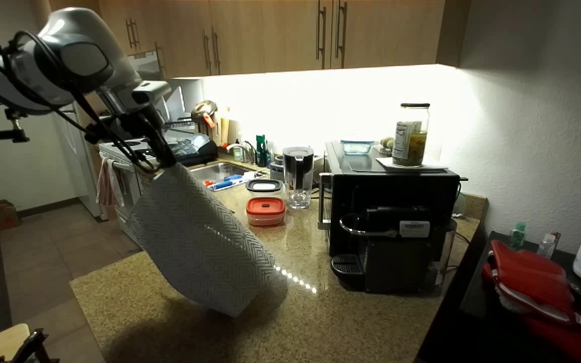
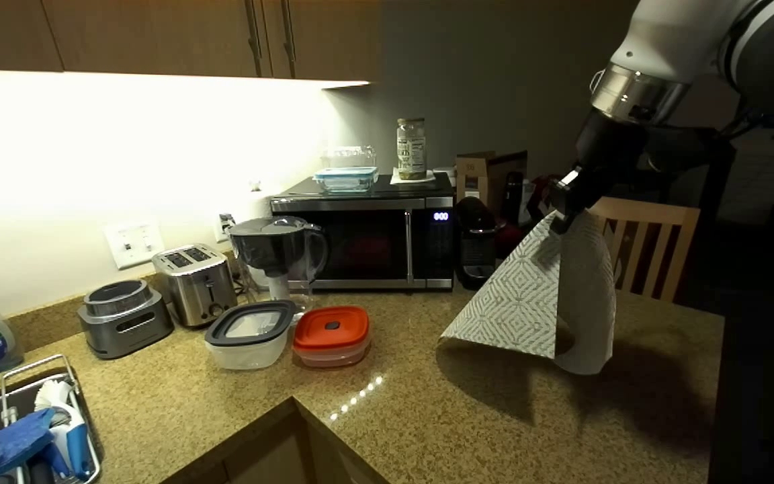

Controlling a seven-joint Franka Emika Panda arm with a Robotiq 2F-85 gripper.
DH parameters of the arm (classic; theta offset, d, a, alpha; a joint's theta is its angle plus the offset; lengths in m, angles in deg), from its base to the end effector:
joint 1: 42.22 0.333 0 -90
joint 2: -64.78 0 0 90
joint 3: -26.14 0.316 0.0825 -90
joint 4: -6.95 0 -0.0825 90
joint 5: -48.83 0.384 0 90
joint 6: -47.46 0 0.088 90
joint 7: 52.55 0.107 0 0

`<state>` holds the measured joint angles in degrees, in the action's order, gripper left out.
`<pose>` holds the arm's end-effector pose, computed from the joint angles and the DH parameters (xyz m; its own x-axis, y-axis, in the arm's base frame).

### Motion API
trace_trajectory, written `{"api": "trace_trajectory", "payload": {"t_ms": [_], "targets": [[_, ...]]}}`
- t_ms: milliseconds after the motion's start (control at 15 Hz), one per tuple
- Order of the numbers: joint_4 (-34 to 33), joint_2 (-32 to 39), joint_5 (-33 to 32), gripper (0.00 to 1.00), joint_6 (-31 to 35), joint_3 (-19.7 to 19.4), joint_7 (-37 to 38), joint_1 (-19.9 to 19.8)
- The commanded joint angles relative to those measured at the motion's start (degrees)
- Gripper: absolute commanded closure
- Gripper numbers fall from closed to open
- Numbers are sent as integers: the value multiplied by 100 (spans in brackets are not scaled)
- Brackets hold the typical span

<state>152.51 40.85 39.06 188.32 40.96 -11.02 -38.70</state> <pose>0.4144 0.1401 0.4461 0.8841 -0.2698 0.3815 -0.2876 -0.9577 -0.0108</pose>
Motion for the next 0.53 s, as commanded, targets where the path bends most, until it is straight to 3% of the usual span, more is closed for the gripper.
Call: {"api": "trace_trajectory", "payload": {"t_ms": [0, 467], "targets": [[137, 152, -3, 73, 171, 27, -564, 86], [256, 347, -23, 28, 177, -45, -1184, -24]]}}
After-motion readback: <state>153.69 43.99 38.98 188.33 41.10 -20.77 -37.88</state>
